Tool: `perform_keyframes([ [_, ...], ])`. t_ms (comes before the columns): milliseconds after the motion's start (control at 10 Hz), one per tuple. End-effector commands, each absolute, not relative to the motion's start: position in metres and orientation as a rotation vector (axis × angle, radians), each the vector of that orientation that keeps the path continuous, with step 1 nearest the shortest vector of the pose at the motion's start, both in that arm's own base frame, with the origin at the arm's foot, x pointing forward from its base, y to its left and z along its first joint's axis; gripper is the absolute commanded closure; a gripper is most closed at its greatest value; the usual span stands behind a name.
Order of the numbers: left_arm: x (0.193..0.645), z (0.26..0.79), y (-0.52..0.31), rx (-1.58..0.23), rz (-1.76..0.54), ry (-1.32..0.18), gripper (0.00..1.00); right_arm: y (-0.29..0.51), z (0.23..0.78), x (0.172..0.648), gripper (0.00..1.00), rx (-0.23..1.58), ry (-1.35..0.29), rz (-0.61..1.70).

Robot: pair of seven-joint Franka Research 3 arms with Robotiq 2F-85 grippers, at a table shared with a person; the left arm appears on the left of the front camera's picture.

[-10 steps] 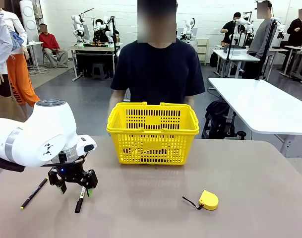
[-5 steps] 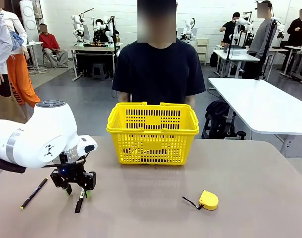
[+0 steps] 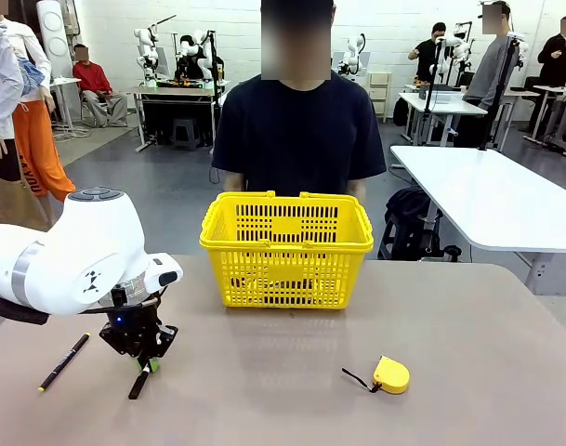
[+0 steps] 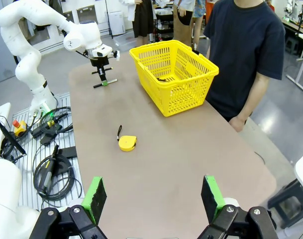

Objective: Place the items the person wants into the basket.
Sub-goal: Pick up the item the person points to and place it in the Market Basket.

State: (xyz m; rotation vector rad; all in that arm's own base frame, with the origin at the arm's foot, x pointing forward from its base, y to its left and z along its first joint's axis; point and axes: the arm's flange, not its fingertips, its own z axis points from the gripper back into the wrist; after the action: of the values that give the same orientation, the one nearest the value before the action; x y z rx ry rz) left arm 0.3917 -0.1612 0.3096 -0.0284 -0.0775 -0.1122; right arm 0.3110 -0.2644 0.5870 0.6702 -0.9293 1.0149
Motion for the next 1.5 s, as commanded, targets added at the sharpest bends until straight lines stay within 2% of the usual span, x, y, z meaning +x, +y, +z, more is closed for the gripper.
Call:
perform_keyframes([
  [0, 0.366, 0.301, -0.151, -0.057, -0.125, -0.084, 1.00, -0.266, 0.588, 0.313, 0.00, 0.679, -0.948, 1.026],
  [500, 0.366, 0.317, -0.149, -0.069, -0.192, -0.041, 1.00, -0.266, 0.588, 0.313, 0.00, 0.679, -0.948, 1.026],
  [600, 0.362, 0.347, -0.144, -0.056, -0.270, -0.026, 1.00, -0.266, 0.588, 0.313, 0.00, 0.679, -0.948, 1.026],
  [800, 0.335, 0.455, -0.133, -0.033, -0.433, -0.137, 1.00, -0.266, 0.588, 0.313, 0.00, 0.679, -0.948, 1.026],
  [1100, 0.287, 0.571, -0.141, 0.029, -0.642, -0.207, 1.00, -0.266, 0.588, 0.313, 0.00, 0.679, -0.948, 1.026],
  [1400, 0.291, 0.631, -0.169, 0.077, -0.855, -0.229, 1.00, -0.266, 0.588, 0.313, 0.00, 0.679, -0.948, 1.026],
])
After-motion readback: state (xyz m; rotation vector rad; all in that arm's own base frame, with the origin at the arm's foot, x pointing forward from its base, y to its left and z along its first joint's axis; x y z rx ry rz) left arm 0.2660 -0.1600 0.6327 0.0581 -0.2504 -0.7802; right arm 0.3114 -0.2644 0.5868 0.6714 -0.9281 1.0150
